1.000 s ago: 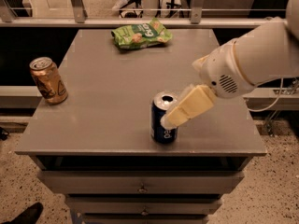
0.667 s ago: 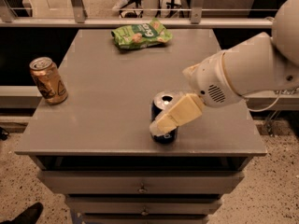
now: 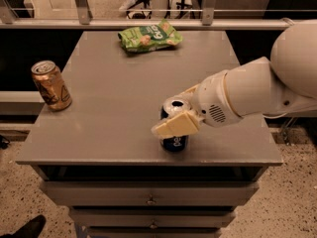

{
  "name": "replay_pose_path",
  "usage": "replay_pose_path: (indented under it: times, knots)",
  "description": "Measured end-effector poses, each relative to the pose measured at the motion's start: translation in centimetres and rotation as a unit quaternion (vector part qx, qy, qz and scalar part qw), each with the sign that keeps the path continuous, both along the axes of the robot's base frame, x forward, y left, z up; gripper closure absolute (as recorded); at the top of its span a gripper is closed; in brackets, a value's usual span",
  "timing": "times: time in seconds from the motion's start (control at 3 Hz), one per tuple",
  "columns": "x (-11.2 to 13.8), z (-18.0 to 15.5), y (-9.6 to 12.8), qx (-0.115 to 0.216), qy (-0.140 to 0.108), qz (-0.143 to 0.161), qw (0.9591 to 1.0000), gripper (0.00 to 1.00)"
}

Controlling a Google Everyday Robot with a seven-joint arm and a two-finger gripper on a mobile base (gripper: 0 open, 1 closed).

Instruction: Move pepsi can near green rice chip bag

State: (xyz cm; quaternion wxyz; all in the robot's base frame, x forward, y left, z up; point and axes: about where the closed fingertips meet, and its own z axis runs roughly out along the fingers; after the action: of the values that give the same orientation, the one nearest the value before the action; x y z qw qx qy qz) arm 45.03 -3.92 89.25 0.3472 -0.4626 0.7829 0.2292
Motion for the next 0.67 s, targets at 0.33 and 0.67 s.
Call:
replay_pose_path:
  times: [0.33, 0.67]
  knots:
    - [0.4, -0.2, -0.9, 0.001, -0.002, -0.009, 1.0000, 0.62]
    - [2.3, 1.1, -4.3, -0.014, -0.017, -0.030, 0.9993, 0.93]
